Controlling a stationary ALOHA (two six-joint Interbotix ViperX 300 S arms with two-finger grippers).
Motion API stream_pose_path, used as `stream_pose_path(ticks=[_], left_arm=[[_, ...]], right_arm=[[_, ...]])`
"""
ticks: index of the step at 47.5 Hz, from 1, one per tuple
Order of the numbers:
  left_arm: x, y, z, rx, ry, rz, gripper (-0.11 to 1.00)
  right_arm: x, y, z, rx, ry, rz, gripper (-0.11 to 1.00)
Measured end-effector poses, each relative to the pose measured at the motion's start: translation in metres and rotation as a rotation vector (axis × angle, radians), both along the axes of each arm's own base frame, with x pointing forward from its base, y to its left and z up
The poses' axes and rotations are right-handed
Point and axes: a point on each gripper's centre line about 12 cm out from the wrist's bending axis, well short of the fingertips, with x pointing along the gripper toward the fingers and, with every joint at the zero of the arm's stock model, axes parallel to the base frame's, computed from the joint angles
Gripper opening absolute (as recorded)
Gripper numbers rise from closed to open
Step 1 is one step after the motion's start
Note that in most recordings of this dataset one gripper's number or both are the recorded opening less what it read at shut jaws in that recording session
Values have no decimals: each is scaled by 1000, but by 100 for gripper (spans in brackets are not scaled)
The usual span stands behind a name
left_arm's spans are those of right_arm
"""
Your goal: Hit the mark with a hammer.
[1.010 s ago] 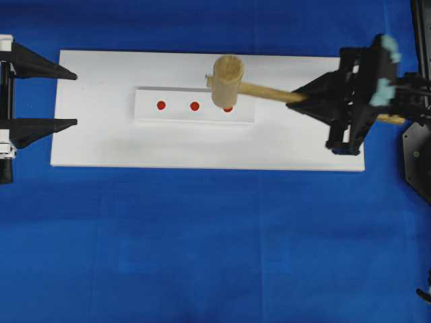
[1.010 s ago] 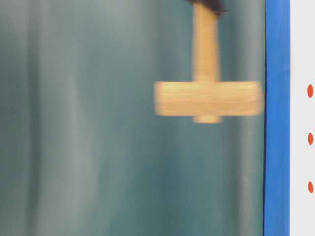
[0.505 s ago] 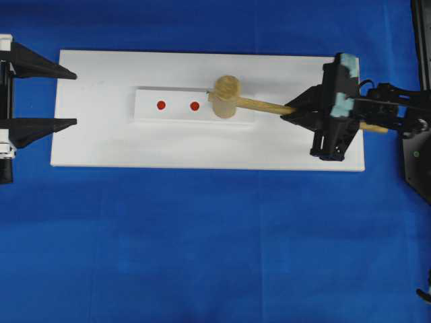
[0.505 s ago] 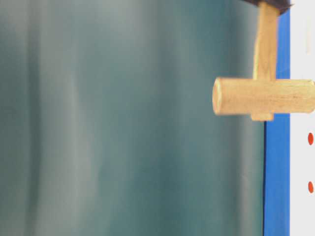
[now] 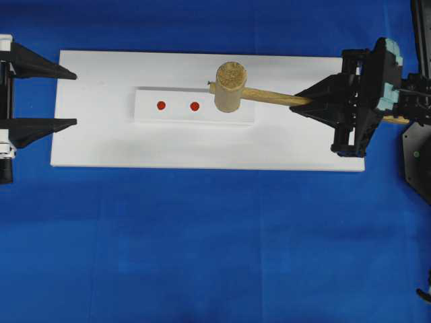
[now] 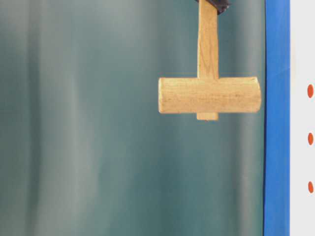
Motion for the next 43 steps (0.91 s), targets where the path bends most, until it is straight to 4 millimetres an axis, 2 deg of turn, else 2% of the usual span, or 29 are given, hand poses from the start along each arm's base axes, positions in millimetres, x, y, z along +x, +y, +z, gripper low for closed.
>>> stream_pose_path(ticks=[12,34,43], left_arm=[[0,0,-1,0,3,0,83],[1,0,-1,-1,6,0,83],[0,2,-4,-1,12,12,83]], right_arm=[[32,4,7,-1,8,31,2],[116,13,12,-6,19,82,2],[132,15,14,-8,10,92,2]])
